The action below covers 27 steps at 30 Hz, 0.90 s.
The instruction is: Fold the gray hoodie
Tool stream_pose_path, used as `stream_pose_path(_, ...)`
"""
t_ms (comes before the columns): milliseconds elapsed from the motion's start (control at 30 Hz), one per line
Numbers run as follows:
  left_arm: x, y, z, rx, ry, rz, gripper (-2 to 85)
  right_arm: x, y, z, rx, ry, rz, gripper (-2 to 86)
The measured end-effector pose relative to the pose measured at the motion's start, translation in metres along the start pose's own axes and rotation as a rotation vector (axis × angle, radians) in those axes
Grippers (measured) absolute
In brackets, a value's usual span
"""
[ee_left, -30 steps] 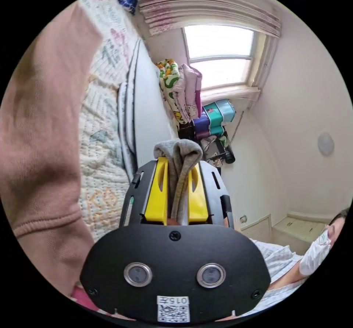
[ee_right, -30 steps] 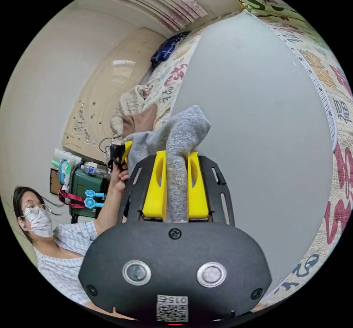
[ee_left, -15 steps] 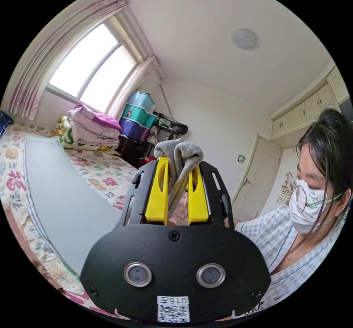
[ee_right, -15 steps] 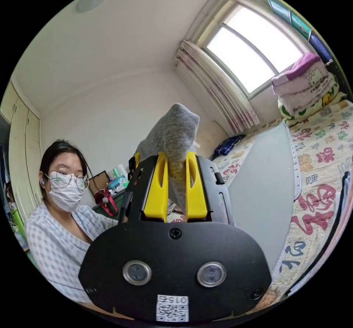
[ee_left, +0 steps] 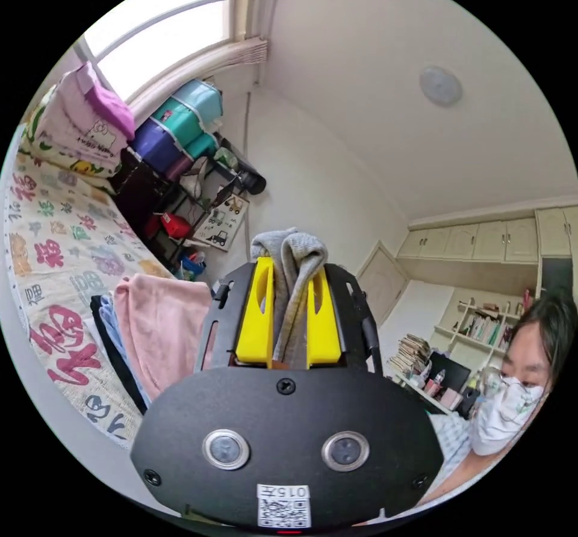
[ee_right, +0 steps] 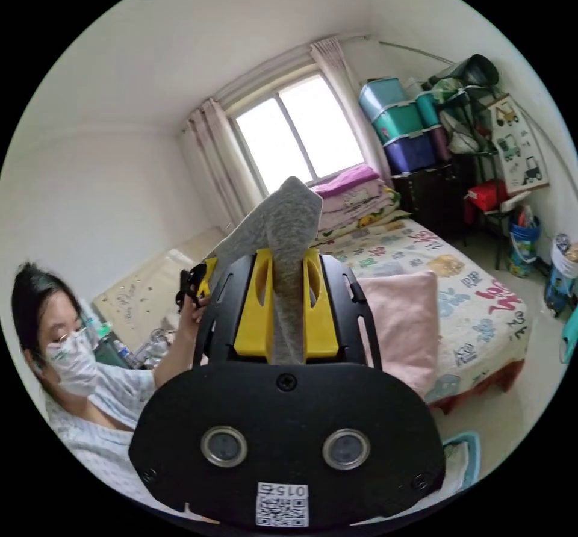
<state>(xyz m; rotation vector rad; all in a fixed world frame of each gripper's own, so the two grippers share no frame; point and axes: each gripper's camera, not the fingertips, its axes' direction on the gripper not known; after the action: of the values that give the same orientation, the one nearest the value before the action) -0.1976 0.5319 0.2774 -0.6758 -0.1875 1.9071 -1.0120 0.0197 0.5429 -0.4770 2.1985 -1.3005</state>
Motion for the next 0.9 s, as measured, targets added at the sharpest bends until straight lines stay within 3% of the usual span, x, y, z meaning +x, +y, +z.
stream_pose_path(67, -0.055, -0.013, 0.053, -0.027, -0.134, -0.073, 8.2, 0.029, -0.015, 0.044, -0.056, 0.216, 0.051, 9.1)
stream_pose_path(133, -0.117, -0.02, 0.106, -0.144, -0.506, -0.169, 6.3, 0.078, -0.015, 0.103, -0.064, 0.413, 0.169, 6.8)
stream_pose_path(167, -0.125, -0.019, 0.111, -0.157, -0.559, -0.177, 5.7, 0.088, -0.011, 0.116, -0.06, 0.427, 0.187, 5.9)
stream_pose_path(267, -0.133, -0.006, 0.115, -0.162, -0.506, -0.038, 2.3, 0.128, 0.021, 0.18, -0.081, 0.422, 0.216, 5.6)
stream_pose_path(400, -0.154, 0.019, 0.073, -0.223, -0.535, -0.009, 0.8, 0.187, 0.093, 0.284, -0.274, 0.496, 0.298, 1.7)
stream_pose_path(533, -0.175, 0.063, -0.026, -0.212, -0.564, -0.059, 0.1, 0.199, 0.157, 0.289, -0.056, 0.482, 0.238, -0.3)
stream_pose_path(700, -0.179, 0.125, -0.143, -0.151, -0.648, -0.138, 0.9, 0.206, 0.189, 0.293, -0.086, 0.571, 0.196, -0.7)
stream_pose_path(900, -0.146, 0.164, -0.229, -0.135, -0.669, -0.188, 5.9, 0.22, 0.244, 0.227, -0.019, 0.411, 0.266, -0.6)
